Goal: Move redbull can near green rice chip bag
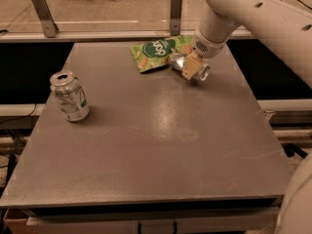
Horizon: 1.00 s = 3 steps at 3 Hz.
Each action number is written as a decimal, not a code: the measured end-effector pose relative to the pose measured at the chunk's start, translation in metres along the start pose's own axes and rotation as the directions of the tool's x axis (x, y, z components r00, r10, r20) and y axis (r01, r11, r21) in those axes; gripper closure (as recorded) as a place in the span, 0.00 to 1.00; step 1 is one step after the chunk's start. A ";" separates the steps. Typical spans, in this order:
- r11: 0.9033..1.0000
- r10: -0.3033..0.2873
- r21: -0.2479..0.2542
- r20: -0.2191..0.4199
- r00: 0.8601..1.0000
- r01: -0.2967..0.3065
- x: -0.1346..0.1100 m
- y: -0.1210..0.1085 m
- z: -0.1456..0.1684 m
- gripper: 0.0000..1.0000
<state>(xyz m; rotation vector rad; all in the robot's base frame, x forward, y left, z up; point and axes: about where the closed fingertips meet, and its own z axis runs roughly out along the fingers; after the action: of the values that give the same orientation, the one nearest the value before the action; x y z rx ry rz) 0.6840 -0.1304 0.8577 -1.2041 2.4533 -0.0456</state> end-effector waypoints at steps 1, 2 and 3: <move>1.000 0.001 0.001 0.005 1.000 -0.001 -0.001 -0.002 -0.002 0.00; 1.000 -0.005 -0.009 0.021 1.000 0.005 -0.003 -0.002 -0.005 0.00; 0.999 -0.010 -0.049 0.077 0.997 0.014 0.010 -0.004 -0.022 0.00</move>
Offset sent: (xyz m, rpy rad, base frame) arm -0.0008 0.0005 0.0166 0.0439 -0.0179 0.0273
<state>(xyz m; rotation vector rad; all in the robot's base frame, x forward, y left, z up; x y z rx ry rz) 0.6731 -0.1437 0.8754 -1.2187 2.3941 0.0567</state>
